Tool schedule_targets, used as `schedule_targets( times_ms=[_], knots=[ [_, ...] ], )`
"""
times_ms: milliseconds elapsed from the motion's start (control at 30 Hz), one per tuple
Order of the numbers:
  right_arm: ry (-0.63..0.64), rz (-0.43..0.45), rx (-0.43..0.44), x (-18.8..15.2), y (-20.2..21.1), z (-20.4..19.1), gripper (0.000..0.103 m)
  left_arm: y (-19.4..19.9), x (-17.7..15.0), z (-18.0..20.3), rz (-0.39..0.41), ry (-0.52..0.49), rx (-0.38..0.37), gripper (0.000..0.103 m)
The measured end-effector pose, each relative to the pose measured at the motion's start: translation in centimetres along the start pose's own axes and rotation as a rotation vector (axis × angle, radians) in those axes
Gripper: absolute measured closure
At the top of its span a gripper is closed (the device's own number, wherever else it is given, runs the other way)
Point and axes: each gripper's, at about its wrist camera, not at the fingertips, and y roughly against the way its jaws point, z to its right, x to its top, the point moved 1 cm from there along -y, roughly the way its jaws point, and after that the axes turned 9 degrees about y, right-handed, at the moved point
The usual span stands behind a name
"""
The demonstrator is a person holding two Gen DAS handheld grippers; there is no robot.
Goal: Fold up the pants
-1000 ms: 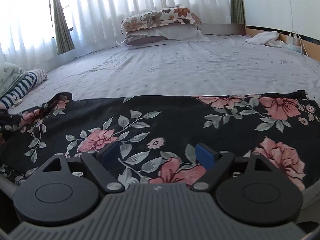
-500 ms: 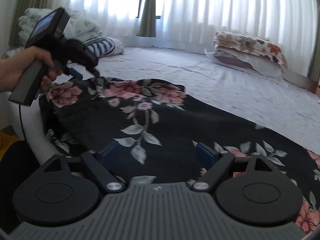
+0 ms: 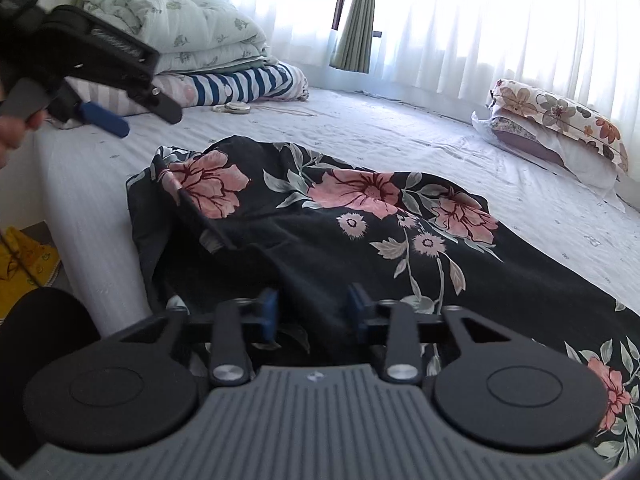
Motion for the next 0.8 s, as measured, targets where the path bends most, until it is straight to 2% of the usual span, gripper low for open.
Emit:
schedule_targets(
  times_ms=[33, 133, 367, 500, 633, 700, 733, 767, 800],
  knots=[
    [-0.001, 0.002, -0.007, 0.0, 0.0, -0.1, 0.089, 0.1, -0.6, -0.2, -0.020, 0.016, -0.024, 0.034],
    [0.005, 0.014, -0.008, 0.0, 0.6, -0.4, 0.098, 0.2, -2.3, -0.5, -0.083, 0.027, -0.065, 0.034],
    [0.022, 0.002, 0.077, -0.3, 2.4, -1.5, 0.100, -1.3, -4.3, -0.9, -0.118, 0.035, -0.016, 0.035],
    [0.051, -0.006, 0.081, -0.6, 2.4, -2.0, 0.101, -0.9, -3.7, -0.6, -0.047, 0.043, 0.002, 0.035],
    [0.044, -0.011, 0.115, -0.4, 2.5, -1.8, 0.100, -0.9, -1.1, -0.1, 0.028, 0.050, -0.021, 0.034],
    [0.054, -0.017, 0.151, -0.3, 2.7, -1.6, 0.097, -1.4, 0.7, 0.7, 0.054, 0.032, -0.035, 0.034],
    [0.062, -0.015, 0.171, -0.2, 2.9, -1.5, 0.090, -1.7, 1.6, 1.2, 0.064, 0.017, -0.041, 0.034],
    [0.060, -0.009, 0.190, 0.0, 3.1, -1.2, 0.075, -2.1, 2.3, 1.6, 0.070, 0.001, -0.050, 0.034],
    [0.043, -0.004, 0.208, 0.1, 3.4, -0.9, 0.068, -2.6, 3.0, 2.1, 0.073, -0.011, -0.060, 0.034]
  ],
)
